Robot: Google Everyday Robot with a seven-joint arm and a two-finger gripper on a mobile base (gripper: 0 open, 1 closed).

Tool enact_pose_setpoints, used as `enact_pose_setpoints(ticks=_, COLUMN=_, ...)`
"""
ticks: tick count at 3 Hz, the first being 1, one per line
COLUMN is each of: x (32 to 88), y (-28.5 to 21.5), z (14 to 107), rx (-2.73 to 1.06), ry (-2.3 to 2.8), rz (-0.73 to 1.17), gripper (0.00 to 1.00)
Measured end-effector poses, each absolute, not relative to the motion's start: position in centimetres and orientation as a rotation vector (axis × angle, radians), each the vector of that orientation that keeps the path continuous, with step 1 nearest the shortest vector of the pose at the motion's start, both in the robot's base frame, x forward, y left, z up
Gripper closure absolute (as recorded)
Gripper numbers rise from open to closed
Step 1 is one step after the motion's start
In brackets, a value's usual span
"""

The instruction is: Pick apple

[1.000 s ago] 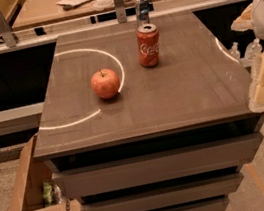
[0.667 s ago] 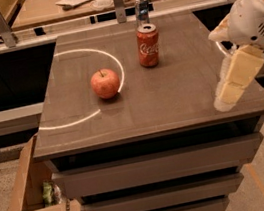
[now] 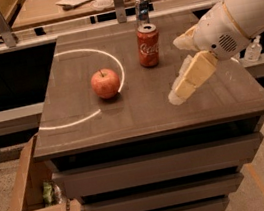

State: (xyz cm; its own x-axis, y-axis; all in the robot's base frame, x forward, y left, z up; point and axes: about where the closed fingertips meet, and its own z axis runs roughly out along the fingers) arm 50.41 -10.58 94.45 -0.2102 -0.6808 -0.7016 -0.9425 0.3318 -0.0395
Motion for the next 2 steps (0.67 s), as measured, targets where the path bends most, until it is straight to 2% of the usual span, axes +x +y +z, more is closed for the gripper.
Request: enact_pose_setpoints(ticks=2, x=53.32, y=-7.9, z=93.24, rx=-1.392, ry=1.859, rz=0.578, gripper=0.0)
